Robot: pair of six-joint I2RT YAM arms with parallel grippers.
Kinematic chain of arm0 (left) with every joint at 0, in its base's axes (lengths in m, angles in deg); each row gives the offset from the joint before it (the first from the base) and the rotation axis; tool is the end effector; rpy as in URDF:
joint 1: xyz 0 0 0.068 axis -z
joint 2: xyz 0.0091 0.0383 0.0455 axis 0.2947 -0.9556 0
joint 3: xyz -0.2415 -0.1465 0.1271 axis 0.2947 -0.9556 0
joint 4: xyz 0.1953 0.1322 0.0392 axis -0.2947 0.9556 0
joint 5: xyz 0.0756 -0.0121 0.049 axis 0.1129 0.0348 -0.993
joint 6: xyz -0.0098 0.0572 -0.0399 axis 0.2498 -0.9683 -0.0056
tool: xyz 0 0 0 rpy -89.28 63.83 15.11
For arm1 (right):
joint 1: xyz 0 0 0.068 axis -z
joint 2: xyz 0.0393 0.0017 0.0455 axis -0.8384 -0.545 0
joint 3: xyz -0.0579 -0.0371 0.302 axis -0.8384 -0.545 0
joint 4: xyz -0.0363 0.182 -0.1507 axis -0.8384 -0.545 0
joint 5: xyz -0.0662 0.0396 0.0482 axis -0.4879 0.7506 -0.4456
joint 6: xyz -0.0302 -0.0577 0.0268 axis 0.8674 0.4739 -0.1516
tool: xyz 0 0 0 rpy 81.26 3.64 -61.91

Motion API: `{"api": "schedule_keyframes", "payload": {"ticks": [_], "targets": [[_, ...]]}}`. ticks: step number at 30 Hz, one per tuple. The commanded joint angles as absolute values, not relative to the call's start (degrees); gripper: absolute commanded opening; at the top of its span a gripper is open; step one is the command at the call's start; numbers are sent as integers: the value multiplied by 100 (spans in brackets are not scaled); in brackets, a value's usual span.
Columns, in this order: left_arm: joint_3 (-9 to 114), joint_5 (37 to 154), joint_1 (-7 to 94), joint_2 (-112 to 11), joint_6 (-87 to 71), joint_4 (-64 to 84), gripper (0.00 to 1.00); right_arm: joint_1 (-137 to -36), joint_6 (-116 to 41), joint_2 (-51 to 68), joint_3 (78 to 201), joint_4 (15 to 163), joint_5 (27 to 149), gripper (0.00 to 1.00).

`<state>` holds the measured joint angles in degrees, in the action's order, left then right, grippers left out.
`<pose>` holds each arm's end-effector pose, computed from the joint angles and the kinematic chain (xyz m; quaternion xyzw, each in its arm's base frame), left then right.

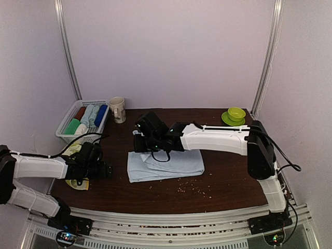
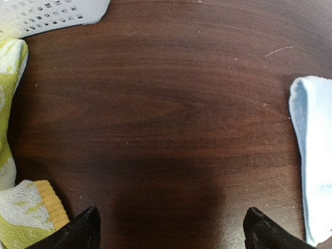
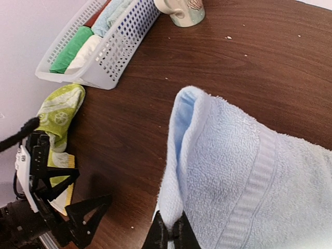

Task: Roll the towels
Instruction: Fold the bin at the center of the board.

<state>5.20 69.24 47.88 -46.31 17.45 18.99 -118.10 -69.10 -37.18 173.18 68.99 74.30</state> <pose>0.1770 -0.0845 0.1774 -0.0992 0.9335 -0.0490 0.3412 0.2629 0.4643 0.2612 -0.1535 0.8868 0.3013 0.3151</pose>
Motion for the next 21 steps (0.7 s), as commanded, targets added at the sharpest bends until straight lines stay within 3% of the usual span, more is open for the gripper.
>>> {"api": "schedule_keyframes", "payload": {"ticks": [1, 8, 17, 21], "targets": [[637, 6931, 4761, -4622, 1806, 1721, 98, -11940, -6786, -4148, 17706, 6835, 7687, 0], [728, 6920, 4756, -4702, 1790, 1734, 98, -12034, -6784, -4656, 18038, 6720, 7848, 3], [787, 6941, 4761, -4733, 1814, 1748, 98, -11996, -6561, -4000, 17392, 7010, 7976, 51], [875, 6940, 4761, -4733, 1823, 1786, 98, -11795, -6572, -3028, 16580, 7331, 8132, 57]]}}
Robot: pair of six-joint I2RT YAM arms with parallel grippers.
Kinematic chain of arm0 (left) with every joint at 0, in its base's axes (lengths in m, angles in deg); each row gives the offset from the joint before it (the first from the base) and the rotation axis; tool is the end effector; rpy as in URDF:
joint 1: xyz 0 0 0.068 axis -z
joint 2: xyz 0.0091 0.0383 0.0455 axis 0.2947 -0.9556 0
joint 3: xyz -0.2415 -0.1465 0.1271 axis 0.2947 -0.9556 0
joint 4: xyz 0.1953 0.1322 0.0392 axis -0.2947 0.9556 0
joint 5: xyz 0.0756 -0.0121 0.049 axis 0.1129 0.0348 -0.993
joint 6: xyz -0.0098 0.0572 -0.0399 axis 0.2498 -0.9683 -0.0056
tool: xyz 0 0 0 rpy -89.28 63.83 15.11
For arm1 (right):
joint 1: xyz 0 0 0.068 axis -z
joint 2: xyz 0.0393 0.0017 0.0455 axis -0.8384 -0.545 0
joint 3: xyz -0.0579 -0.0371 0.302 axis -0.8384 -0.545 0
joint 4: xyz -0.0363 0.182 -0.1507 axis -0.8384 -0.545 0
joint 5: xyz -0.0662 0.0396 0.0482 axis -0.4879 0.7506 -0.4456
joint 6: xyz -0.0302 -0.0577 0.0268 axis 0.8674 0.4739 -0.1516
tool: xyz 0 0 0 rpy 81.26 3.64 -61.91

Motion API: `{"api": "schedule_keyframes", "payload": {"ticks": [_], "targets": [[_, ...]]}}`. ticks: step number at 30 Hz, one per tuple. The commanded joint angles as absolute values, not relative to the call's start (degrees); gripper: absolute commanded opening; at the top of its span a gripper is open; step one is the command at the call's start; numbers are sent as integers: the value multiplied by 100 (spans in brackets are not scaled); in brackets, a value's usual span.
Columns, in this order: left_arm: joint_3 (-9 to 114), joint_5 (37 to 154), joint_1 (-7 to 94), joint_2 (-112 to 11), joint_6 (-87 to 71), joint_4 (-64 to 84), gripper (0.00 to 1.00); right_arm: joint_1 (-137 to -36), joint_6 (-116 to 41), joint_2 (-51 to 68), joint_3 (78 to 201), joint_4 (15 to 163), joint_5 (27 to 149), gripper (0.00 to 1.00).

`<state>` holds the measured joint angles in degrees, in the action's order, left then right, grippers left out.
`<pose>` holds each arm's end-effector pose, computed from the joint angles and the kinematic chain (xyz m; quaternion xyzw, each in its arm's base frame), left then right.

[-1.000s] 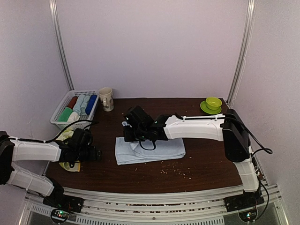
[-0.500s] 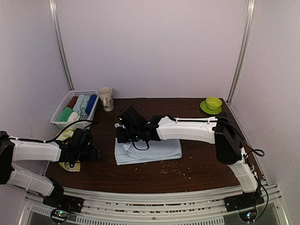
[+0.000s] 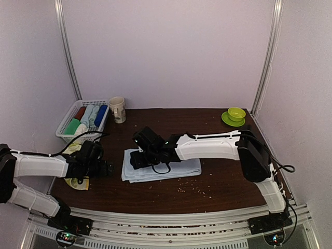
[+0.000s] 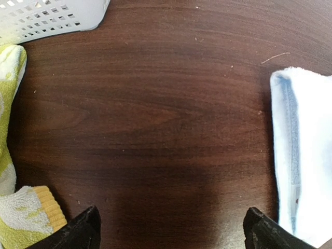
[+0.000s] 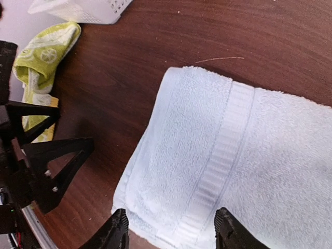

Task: Roll the towels
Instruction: Fold the bin at the center of the board, then move the towel to the center of the board.

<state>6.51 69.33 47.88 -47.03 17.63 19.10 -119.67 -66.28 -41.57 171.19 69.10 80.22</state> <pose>0.1819 -0.0875 0.1812 -0.1010 0.9321 -0.0525 0.3439 0.2475 0.4793 0.2103 -0.2146 0.8980 0.2908 0.2509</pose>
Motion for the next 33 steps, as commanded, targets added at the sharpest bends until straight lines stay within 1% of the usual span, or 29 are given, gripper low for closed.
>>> {"api": "schedule_keyframes", "payload": {"ticks": [1, 8, 12, 14, 17, 26, 33], "targets": [[901, 6946, 4759, -4725, 1828, 1810, 98, -11705, -6633, -2781, 16318, 7341, 8082, 57], [1018, 7107, 4763, -4515, 1794, 1939, 98, -11064, -6795, -1055, 13847, 7378, 7033, 59], [917, 7242, 4771, -4424, 1936, 1889, 98, -10920, -7067, -554, 12935, 7287, 6306, 60], [820, 7263, 4811, -4396, 1995, 1821, 98, -10912, -7222, -532, 12764, 7127, 5957, 60], [728, 7289, 4846, -4452, 2042, 1745, 98, -10930, -7401, -634, 12693, 6970, 5787, 59], [780, 7299, 4950, -4783, 2077, 1565, 98, -10915, -7523, -1127, 12482, 7234, 5960, 56], [787, 7220, 5032, -4939, 2049, 1555, 98, -10803, -7531, -1627, 12782, 7240, 6105, 52]]}}
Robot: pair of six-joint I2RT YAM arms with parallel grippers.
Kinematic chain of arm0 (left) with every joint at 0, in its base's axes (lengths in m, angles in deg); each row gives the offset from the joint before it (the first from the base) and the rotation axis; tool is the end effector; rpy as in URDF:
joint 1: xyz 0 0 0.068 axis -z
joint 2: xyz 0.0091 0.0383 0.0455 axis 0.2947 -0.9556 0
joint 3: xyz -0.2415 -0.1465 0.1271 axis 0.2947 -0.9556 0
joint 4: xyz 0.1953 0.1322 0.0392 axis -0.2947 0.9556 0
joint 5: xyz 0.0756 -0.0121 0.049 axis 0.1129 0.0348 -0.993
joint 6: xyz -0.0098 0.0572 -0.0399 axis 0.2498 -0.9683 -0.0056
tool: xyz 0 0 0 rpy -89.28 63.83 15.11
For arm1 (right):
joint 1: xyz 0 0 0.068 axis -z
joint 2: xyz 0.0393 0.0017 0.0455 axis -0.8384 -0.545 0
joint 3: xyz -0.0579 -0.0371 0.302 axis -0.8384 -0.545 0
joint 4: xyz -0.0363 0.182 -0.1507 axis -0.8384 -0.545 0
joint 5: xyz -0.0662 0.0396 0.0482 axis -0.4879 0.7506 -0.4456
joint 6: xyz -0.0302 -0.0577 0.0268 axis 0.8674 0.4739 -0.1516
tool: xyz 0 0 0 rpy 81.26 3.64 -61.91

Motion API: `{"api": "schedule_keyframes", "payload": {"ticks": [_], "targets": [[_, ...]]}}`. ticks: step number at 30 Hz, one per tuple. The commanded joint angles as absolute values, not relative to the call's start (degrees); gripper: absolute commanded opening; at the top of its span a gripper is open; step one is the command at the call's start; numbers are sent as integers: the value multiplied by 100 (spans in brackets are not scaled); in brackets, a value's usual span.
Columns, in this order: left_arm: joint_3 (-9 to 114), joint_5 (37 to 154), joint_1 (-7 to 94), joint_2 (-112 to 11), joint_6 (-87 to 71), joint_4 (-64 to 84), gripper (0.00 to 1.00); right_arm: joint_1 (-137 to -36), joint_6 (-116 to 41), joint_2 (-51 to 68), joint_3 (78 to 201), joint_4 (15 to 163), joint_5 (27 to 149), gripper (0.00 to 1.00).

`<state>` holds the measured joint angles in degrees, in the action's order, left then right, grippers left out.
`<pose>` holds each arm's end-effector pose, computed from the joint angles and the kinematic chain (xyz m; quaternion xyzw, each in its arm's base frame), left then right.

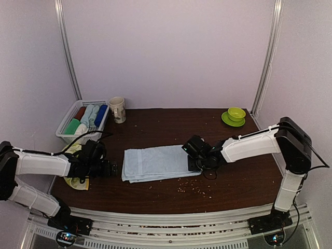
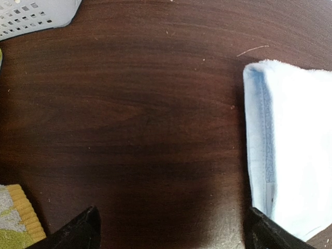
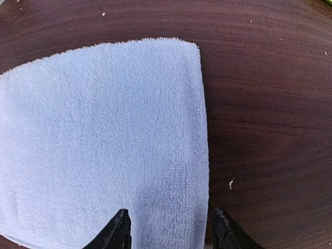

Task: Roll the towels
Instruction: Move the towel to the center of the board.

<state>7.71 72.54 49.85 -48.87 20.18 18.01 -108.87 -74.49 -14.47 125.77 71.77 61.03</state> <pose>0.1849 -0.1013 0.1818 -0.0975 0.9346 -0.0903 0.3299 0.2379 0.2726 0.1885 -0.0231 0.9541 0.0785 0.2882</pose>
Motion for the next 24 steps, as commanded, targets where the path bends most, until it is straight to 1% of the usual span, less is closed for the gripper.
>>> {"api": "schedule_keyframes", "payload": {"ticks": [1, 3, 7, 10, 12, 16, 18, 19, 20, 21, 24], "targets": [[775, 7204, 5030, -4936, 2043, 1555, 98, -10786, -7533, -1665, 12813, 7218, 6106, 50], [754, 7172, 5028, -4925, 2029, 1555, 98, -10751, -7542, -1718, 12828, 7185, 6104, 48], [743, 7146, 5034, -4920, 2016, 1555, 98, -10729, -7558, -1716, 12749, 7245, 6173, 37], [758, 7148, 5029, -4936, 1994, 1555, 98, -10720, -7568, -1673, 12657, 7323, 6245, 24], [760, 7146, 5031, -4932, 1980, 1550, 98, -10708, -7562, -1653, 12631, 7352, 6296, 21], [744, 7137, 5035, -4918, 1986, 1555, 98, -10682, -7562, -1648, 12600, 7385, 6388, 20], [734, 7138, 5029, -4916, 1991, 1555, 98, -10657, -7557, -1673, 12595, 7395, 6446, 15], [727, 7137, 5030, -4908, 1998, 1561, 98, -10642, -7556, -1686, 12585, 7399, 6470, 10], [719, 7132, 5036, -4892, 1996, 1563, 98, -10628, -7559, -1689, 12566, 7403, 6492, 3], [713, 7127, 5029, -4875, 1995, 1570, 98, -10608, -7565, -1660, 12514, 7426, 6495, 0], [703, 7095, 5030, -4828, 2007, 1602, 98, -10496, -7648, -1390, 12139, 7723, 6599, 0]]}}
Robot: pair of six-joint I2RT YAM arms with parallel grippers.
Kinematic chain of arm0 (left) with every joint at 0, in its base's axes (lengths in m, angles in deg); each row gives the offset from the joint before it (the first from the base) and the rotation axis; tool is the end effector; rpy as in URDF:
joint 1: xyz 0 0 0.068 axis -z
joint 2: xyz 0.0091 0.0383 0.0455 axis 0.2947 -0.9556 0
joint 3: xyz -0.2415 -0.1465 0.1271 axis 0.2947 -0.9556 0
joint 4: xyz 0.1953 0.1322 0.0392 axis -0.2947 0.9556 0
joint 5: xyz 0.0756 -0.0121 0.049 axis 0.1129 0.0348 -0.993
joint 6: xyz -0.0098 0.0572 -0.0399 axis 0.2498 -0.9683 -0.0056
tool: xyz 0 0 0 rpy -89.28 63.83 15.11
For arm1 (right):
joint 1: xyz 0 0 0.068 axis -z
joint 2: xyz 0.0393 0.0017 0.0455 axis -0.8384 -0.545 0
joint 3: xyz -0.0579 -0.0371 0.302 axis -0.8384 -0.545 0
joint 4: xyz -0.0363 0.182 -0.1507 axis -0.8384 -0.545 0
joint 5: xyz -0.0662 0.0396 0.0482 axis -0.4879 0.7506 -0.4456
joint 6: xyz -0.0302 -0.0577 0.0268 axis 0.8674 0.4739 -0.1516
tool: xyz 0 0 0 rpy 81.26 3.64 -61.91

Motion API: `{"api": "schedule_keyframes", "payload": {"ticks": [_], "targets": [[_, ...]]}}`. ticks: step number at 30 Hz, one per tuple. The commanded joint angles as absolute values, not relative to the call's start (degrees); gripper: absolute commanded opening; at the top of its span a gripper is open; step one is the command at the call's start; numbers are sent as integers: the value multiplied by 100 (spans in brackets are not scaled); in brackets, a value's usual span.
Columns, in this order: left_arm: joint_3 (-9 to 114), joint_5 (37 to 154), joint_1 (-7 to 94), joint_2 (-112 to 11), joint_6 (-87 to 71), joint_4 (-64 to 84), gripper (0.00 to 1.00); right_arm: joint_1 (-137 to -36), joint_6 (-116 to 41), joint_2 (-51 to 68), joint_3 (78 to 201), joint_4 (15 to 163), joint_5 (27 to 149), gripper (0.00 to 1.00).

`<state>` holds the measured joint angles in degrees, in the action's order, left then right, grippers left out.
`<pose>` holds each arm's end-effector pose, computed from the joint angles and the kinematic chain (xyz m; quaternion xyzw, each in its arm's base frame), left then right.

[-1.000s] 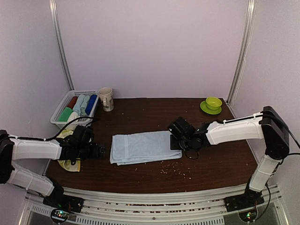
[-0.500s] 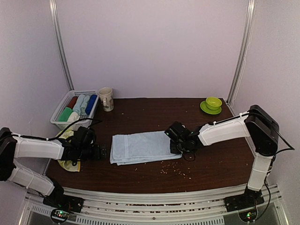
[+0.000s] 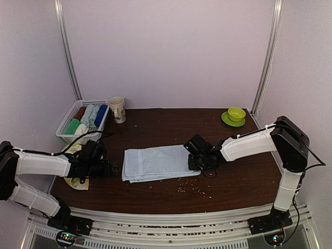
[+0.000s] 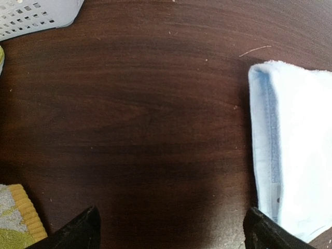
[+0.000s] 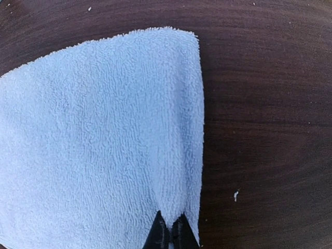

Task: Roll the towels
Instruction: Move the towel to the center of the board.

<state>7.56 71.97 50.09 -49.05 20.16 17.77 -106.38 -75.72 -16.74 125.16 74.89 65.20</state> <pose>0.1848 -0.1016 0.1809 -0.0969 0.9344 -0.0866 0.3318 0.2511 0.2700 0.1744 -0.0012 0.9587 0.1014 0.2657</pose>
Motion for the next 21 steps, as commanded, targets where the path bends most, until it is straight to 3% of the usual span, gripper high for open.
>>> {"api": "schedule_keyframes", "payload": {"ticks": [1, 7, 14, 21], "targets": [[707, 7085, 5029, -4812, 2003, 1619, 98, -10413, -7699, -1222, 11917, 7928, 6708, 0], [721, 7081, 5028, -4756, 2003, 1634, 98, -9660, -8048, 249, 10070, 9901, 7991, 0], [755, 7194, 5028, -4799, 2045, 1564, 98, -9147, -8207, 650, 9240, 11187, 9413, 0], [768, 7228, 5038, -4769, 2037, 1572, 98, -9110, -7897, 1172, 9650, 9539, 8522, 0]]}}
